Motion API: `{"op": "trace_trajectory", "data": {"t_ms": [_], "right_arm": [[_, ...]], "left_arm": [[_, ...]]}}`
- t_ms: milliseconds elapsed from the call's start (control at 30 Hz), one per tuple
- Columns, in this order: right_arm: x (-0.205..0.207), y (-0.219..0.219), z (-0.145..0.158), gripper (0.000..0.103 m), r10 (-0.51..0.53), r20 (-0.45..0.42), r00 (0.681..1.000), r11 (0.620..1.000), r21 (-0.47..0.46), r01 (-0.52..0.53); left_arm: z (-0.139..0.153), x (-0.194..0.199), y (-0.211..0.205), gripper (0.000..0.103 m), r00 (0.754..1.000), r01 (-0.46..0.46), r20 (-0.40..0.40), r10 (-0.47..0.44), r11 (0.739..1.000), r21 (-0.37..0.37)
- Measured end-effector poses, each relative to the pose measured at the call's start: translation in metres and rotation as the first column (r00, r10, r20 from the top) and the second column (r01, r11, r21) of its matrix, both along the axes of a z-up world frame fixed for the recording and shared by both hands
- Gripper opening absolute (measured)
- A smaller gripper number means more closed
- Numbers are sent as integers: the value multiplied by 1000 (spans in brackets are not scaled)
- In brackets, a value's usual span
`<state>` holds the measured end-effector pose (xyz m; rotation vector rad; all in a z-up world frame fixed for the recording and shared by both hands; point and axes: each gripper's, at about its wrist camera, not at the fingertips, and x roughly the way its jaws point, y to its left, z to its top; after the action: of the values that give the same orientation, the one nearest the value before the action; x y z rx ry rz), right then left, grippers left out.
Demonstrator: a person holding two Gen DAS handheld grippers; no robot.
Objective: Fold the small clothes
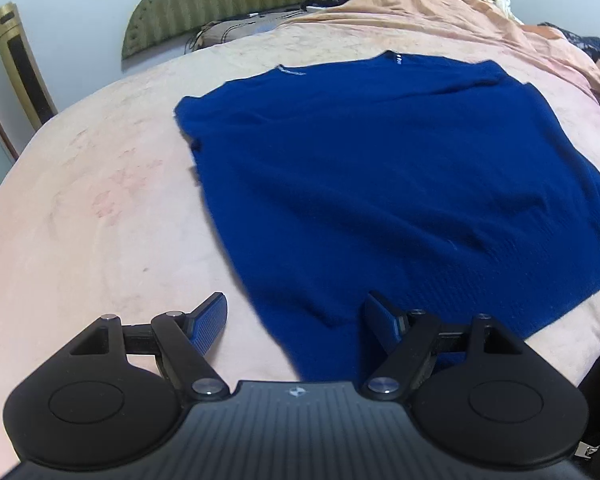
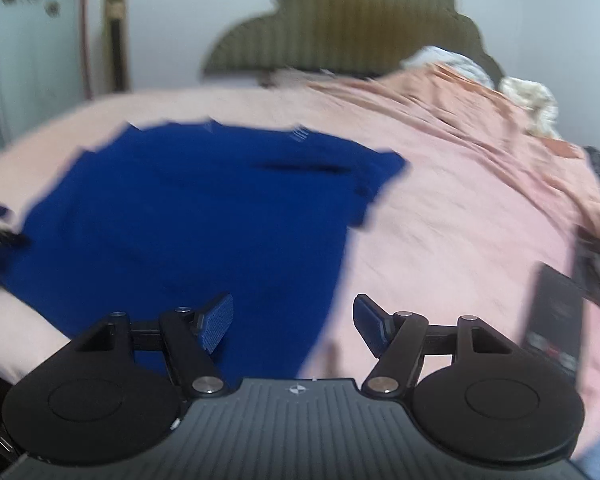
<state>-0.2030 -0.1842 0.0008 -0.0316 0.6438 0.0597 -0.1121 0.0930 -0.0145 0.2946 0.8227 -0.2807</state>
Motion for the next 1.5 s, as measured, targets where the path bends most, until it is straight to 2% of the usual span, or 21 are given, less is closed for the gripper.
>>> {"op": "trace_trajectory", "data": {"t_ms": [67, 133, 200, 233, 367, 500, 633, 733, 767, 833, 867, 900, 933, 967, 1000, 1033, 1067, 1133, 1233, 1333, 1500], "right_arm": [[7, 15, -4, 68, 68, -5, 998, 998, 1, -68], [14, 25, -15, 68, 97, -60, 993, 995, -14, -98], [15, 25, -25, 68, 89, -110, 990, 995, -34, -94], [12, 21, -25, 68, 75, -104, 992, 997, -23, -78], [-4, -12, -12, 70, -11, -67, 998, 988, 153, 21], [-15, -51, -17, 71, -93, -96, 991, 944, 309, 119], [-29, -59, -31, 60, -48, -128, 991, 916, 389, 95], [-30, -48, -30, 52, -8, -128, 992, 921, 385, 57], [-28, -45, -29, 46, 8, -130, 991, 920, 390, 44], [-23, -38, -30, 43, 32, -128, 991, 922, 386, 20], [-21, -35, -30, 37, 37, -127, 991, 924, 383, 14], [-20, -34, -31, 24, 39, -127, 991, 920, 391, 14], [-22, -34, -31, 19, 34, -128, 991, 916, 400, 20], [-23, -34, -32, 14, 25, -129, 991, 912, 408, 30], [-22, -35, -33, 12, 21, -127, 992, 909, 416, 34], [-23, -35, -33, 12, 16, -123, 992, 907, 419, 37], [-23, -34, -31, 12, 13, -118, 993, 908, 416, 38], [-24, -33, -26, 12, 17, -98, 995, 906, 423, 26], [-29, -37, -10, 12, 34, -43, 998, 893, 449, -11], [-40, -41, 13, 11, 55, 20, 998, 887, 457, -58], [-68, -41, 53, 11, 126, 113, 985, 895, 415, -163]], "left_arm": [[1, -4, -3, 76, 1000, -1, 17, 0, 1000, 13], [3, -6, 1, 76, 1000, -22, 3, 22, 1000, -11], [4, -7, 7, 76, 998, -56, -26, 55, 997, -50], [5, -6, 11, 77, 997, -73, -43, 70, 995, -74], [2, -1, 25, 80, 987, -124, -128, 101, 975, -185], [1, -1, 38, 80, 982, -132, -165, 90, 955, -264], [1, 1, 45, 84, 978, -122, -199, 56, 934, -336], [1, 2, 43, 83, 975, -115, -219, 33, 921, -372], [1, 2, 42, 83, 975, -111, -221, 26, 918, -381], [1, 1, 38, 83, 976, -95, -216, 10, 917, -387], [0, -1, 36, 81, 978, -84, -207, 3, 920, -384], [0, -4, 34, 78, 980, -72, -197, -4, 923, -377], [0, -6, 31, 63, 982, -64, -189, -7, 927, -369], [0, -8, 30, 44, 984, -58, -178, -7, 933, -356], [0, -9, 29, 32, 984, -60, -177, -2, 937, -343], [-1, -7, 31, 13, 982, -70, -188, 5, 936, -345], [-1, -4, 36, 9, 977, -87, -215, 5, 923, -374], [3, -4, 44, 8, 973, -111, -228, 15, 903, -415], [23, -15, 48, 8, 987, -84, -160, 15, 900, -429], [52, -29, 58, 8, 995, -50, -95, 6, 881, -470], [97, -56, 77, 8, 999, 6, -40, -32, 847, -532]]}}
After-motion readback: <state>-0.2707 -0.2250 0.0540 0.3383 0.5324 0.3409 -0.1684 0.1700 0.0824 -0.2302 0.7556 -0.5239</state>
